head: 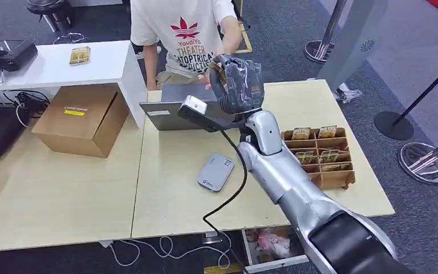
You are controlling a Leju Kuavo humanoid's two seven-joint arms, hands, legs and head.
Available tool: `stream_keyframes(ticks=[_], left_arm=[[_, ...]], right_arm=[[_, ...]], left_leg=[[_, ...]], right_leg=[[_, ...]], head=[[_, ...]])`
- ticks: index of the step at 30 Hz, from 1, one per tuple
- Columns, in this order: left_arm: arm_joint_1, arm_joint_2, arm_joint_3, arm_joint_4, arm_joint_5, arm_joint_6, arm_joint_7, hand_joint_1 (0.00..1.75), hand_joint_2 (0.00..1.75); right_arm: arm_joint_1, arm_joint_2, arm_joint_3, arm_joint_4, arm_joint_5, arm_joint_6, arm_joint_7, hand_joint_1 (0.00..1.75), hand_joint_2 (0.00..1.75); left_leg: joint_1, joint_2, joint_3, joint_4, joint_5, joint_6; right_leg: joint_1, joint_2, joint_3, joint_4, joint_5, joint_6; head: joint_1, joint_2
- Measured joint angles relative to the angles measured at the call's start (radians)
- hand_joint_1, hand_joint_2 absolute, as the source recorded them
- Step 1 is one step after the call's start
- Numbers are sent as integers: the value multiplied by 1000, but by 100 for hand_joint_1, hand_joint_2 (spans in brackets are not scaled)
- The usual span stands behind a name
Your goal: Pass the card to the sensor for recognition and then transmit it.
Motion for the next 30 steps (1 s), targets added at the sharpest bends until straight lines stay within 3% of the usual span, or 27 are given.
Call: stream_keyframes(ticks=[12, 20, 21, 22, 23, 24, 30], left_arm=[[-1, -2, 14, 0, 17, 23, 10, 0, 0], [-1, -11, 21, 0, 18, 40, 1, 0, 0], [-1, -10, 21, 0, 15, 38, 0, 0, 0], [-1, -10, 21, 0, 13, 37, 0, 0, 0], [-1, -9, 21, 0, 11, 36, -1, 0, 0], [-1, -8, 21, 0, 8, 35, -1, 0, 0], [-1, -3, 21, 0, -3, 27, -1, 0, 0]], right_arm=[[-10, 29, -2, 31, 26, -1, -7, 175, 175], [12, 50, -46, 45, 170, -1, -10, 175, 175], [18, 51, -59, 44, 195, -1, -13, 159, 175], [24, 52, -74, 43, 218, -1, -19, 73, 175], [30, 53, -95, 40, 242, -1, -22, 7, 175], [37, 54, -114, 38, 259, -2, -27, 0, 175], [65, 56, -206, 38, 306, -1, -37, 0, 175]], left_leg=[[0, 0, 0, 0, 0, 0], [0, 0, 0, 0, 0, 0], [0, 0, 0, 0, 0, 0], [0, 0, 0, 0, 0, 0], [0, 0, 0, 0, 0, 0], [0, 0, 0, 0, 0, 0], [0, 0, 0, 0, 0, 0]], right_leg=[[0, 0, 0, 0, 0, 0], [0, 0, 0, 0, 0, 0], [0, 0, 0, 0, 0, 0], [0, 0, 0, 0, 0, 0], [0, 0, 0, 0, 0, 0], [0, 0, 0, 0, 0, 0], [0, 0, 0, 0, 0, 0]], head=[[0, 0], [0, 0], [0, 0], [0, 0], [0, 0], [0, 0], [0, 0]])
